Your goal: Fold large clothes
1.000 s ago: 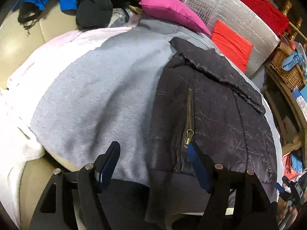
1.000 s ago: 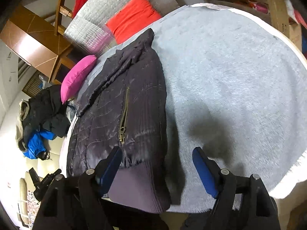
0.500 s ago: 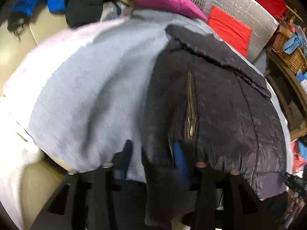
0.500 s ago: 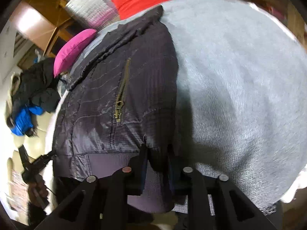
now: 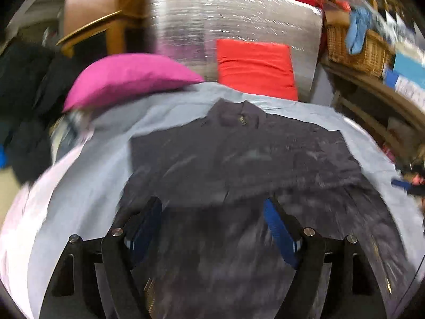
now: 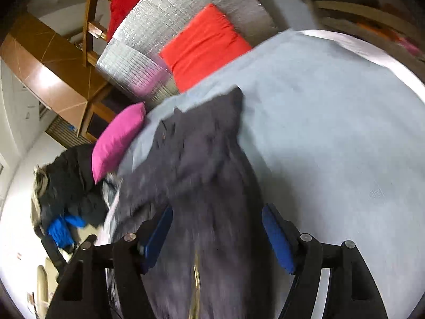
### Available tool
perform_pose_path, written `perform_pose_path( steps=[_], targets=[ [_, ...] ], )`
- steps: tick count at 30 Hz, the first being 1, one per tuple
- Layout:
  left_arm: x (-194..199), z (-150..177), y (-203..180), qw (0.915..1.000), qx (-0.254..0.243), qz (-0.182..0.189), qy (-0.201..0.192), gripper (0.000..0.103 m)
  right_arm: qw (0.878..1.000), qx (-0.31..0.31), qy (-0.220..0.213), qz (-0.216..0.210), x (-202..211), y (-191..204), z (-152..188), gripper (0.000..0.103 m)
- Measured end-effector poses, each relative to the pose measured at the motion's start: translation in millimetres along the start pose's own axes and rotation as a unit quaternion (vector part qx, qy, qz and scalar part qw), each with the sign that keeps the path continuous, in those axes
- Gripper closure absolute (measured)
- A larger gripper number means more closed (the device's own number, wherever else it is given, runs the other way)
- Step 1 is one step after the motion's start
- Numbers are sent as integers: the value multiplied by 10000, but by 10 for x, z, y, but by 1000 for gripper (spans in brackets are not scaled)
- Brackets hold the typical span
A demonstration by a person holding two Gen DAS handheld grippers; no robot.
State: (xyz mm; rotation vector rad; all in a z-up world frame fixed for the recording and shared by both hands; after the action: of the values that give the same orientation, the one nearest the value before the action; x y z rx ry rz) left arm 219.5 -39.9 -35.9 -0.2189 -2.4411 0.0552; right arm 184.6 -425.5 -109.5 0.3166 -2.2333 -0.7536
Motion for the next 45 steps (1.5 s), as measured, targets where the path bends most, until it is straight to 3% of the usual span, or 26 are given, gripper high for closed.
perform_pose_path(
  steps=[5, 9, 10, 11, 13, 14, 16, 19, 21, 22, 24, 27, 30, 32, 33, 34, 37, 40, 42, 43, 45],
  targets=[
    [-606, -352, -372, 9997, -208, 107, -38, 23, 9995, -68, 87, 289, -825, -97, -765, 32],
    [-1007, -359, -489, 9990, -365, 83, 243, 23, 9987, -45, 274, 419, -1291, -157, -1027, 32],
    [-1119, -327, -509, 9985, -382, 29, 397, 23, 9982, -6, 388, 458, -1405, -165, -1059, 45],
    [-1272, -270, -498, 9973, -351, -2, 652, 23, 9966, 71, 559, 605, -1502, -155, -1083, 88],
    [-1461, -158, -432, 9950, -190, 57, 980, 23, 9950, 508, 343, 790, -1445, -25, -1081, 91],
    [-1503, -118, -405, 9954, -116, 129, 945, 23, 9932, 634, 271, 937, -1431, -24, -1078, 91],
    [-1523, -117, -447, 9955, -176, 41, 934, 23, 9880, 555, 632, 1293, -1619, -158, -1003, 88],
    [-1441, -207, -464, 9941, -233, 47, 1060, 23, 9867, 620, 477, 1425, -1580, -106, -1018, 74],
    [-1264, -298, -392, 9961, -185, 204, 838, 23, 9828, 662, 237, 1709, -1400, -1, -1034, 57],
    [-1138, -340, -330, 9976, -171, 217, 641, 23, 9799, 736, -42, 1856, -1248, 108, -1023, 40],
    [-902, -411, -142, 9994, -79, 212, 250, 23, 9800, 1013, -319, 1681, -1041, 373, -967, 39],
    [-737, -448, 318, 9989, 459, -73, 47, 23, 9846, 1479, -163, 914, -979, 821, -768, 39],
    [-875, -347, 802, 9894, 1284, -492, 470, 23, 9812, 1866, 235, 443, -1124, 1117, -498, 39],
    [-1154, -147, 1035, 9761, 1576, -765, 1284, 27, 9780, 1861, 669, 668, -1394, 1060, -319, 39],
    [-1230, -76, 1070, 9737, 1580, -741, 1463, 31, 9756, 1750, 994, 877, -1558, 950, -259, 39],
    [-1210, -60, 1063, 9770, 1467, -734, 1362, 31, 9755, 1608, 1177, 932, -1673, 837, -210, 39],
    [-1000, -159, 1016, 9806, 1428, -612, 1198, 33, 9781, 1556, 919, 1029, -1590, 904, -231, 39],
    [-618, -268, 1018, 9856, 1576, -365, 495, 32, 9792, 1775, 530, 824, -1342, 1132, -222, 39],
    [-630, -279, 969, 9871, 1461, -459, 466, 30, 9801, 1779, 433, 771, -1292, 1157, -202, 38],
    [-716, -242, 956, 9865, 1397, -540, 661, 30, 9800, 1697, 549, 886, -1365, 1076, -170, 35],
    [-1075, -86, 948, 9776, 1238, -828, 1485, 28, 9778, 1453, 1033, 1105, -1642, 832, -91, 34]
  ],
)
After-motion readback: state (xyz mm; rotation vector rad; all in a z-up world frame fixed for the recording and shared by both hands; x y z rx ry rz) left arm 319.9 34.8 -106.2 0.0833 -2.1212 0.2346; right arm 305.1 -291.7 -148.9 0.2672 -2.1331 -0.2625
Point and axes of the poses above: each gripper's, at about its wrist camera, not at the fingertips, and x roughly against the way its jaws point, y to its left, z to its underside, the point moved 1 cm from there along -x, roughly the way its jaws point, and after that the axes turned 5 degrees about x, right-handed, at the moved point
